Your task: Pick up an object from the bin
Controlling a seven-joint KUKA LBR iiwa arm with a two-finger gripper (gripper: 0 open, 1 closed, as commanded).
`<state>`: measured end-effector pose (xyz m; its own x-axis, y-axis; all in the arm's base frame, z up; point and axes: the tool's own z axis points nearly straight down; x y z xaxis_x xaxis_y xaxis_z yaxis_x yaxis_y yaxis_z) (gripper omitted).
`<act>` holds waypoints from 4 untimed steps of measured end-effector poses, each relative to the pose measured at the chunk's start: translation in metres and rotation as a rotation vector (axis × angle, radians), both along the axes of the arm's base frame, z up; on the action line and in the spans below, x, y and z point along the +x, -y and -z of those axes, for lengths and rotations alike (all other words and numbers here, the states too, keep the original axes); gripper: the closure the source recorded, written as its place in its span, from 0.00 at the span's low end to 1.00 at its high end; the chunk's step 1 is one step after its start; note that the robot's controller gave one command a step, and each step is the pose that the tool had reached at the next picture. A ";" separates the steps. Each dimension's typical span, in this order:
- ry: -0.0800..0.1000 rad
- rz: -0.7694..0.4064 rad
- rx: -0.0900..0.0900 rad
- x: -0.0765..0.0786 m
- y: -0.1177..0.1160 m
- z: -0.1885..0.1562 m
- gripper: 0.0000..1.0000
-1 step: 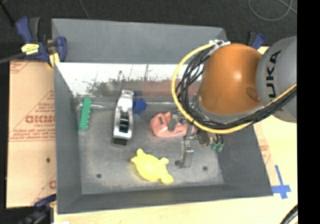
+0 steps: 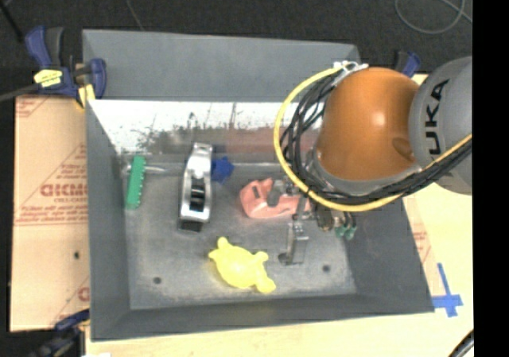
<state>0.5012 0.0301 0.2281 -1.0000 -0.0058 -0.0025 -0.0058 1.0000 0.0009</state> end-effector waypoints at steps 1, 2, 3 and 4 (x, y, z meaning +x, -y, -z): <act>0.004 0.007 0.000 -0.001 -0.018 0.053 0.00; 0.003 0.058 0.002 -0.011 -0.050 0.109 0.00; 0.006 -0.044 0.000 -0.027 -0.065 0.145 1.00; 0.006 -0.043 0.000 -0.027 -0.065 0.145 1.00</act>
Offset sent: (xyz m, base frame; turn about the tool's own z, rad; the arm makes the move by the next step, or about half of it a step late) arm -0.0133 0.0540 -0.1134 0.0607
